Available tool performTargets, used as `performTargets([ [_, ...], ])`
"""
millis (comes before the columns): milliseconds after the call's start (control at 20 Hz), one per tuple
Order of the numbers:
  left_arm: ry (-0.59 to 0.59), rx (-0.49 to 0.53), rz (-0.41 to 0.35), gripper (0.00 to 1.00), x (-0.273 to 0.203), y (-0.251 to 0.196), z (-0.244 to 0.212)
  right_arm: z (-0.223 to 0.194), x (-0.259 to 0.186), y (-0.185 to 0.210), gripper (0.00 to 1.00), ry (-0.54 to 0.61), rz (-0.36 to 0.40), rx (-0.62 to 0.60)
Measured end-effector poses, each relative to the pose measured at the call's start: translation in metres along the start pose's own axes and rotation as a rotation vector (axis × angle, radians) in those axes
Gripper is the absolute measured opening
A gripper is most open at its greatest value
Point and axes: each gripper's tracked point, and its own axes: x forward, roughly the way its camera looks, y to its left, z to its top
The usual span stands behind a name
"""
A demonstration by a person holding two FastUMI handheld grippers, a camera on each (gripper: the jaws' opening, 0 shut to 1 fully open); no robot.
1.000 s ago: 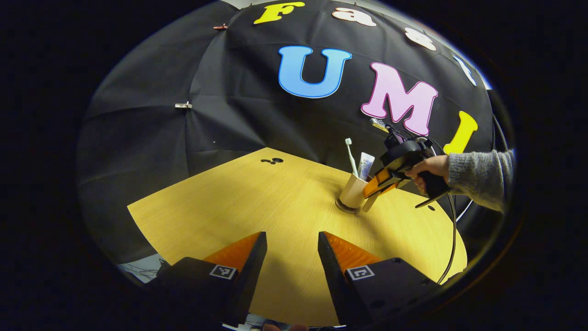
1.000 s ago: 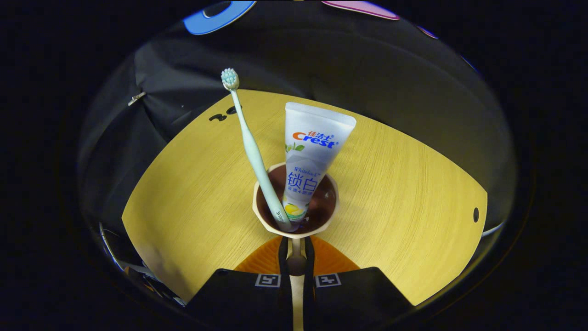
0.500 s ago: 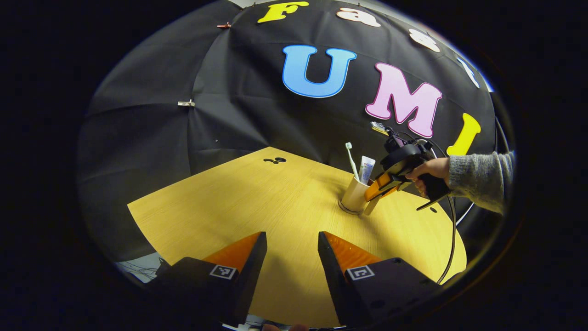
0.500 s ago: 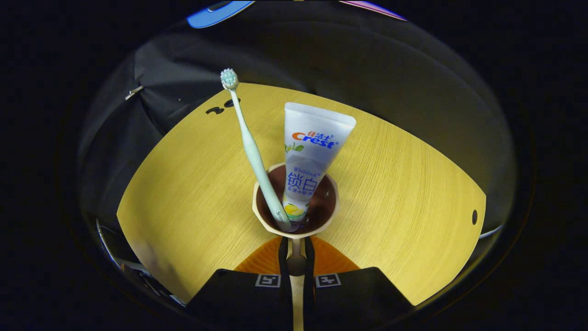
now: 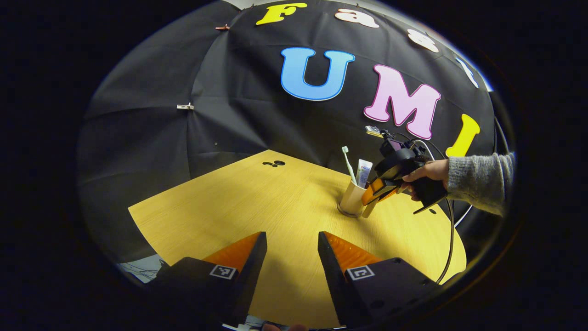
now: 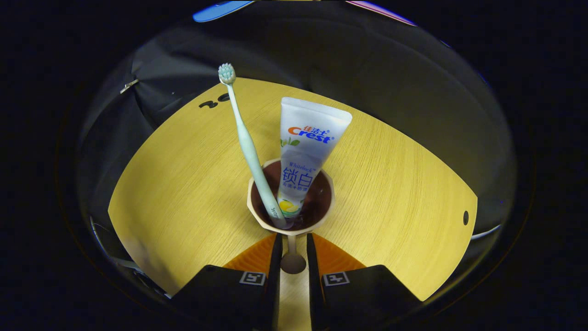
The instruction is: Put the toothbrush and toothpaste on the desktop into the cup, then pick up the cup and place it on the coaster on the desktop.
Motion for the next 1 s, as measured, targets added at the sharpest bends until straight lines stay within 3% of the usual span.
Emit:
performTargets([
  [150,0.000,0.006,0.002,0.72,-0.006,0.001,0.000,0.000,-0.007,0.003,0.33,-0.022,0.016,0.022],
  [250,0.000,0.009,0.003,0.72,-0.009,0.000,0.000,0.002,-0.016,0.002,0.41,-0.037,0.027,0.028],
  [300,0.001,0.011,-0.001,0.72,-0.011,-0.001,0.001,0.002,-0.020,0.002,0.40,-0.046,0.028,0.031],
  [350,0.001,0.013,-0.003,0.72,-0.014,-0.002,0.002,0.002,-0.026,0.000,0.53,-0.056,0.027,0.036],
  [400,0.000,0.018,-0.004,0.72,-0.015,-0.003,0.004,0.002,-0.033,-0.002,0.58,-0.070,0.023,0.043],
  [550,-0.008,0.037,-0.011,0.72,-0.025,-0.008,0.018,0.003,-0.064,-0.012,0.64,-0.147,0.004,0.070],
  [650,-0.018,0.050,-0.023,0.72,-0.033,-0.014,0.031,0.005,-0.095,-0.016,0.62,-0.231,0.005,0.084],
  [750,-0.032,0.066,-0.040,0.72,-0.042,-0.023,0.048,0.011,-0.135,-0.015,0.78,-0.344,0.021,0.094],
  [1000,-0.082,0.121,-0.088,0.73,-0.058,-0.049,0.104,0.011,-0.253,-0.008,0.90,-0.626,0.068,0.188],
])
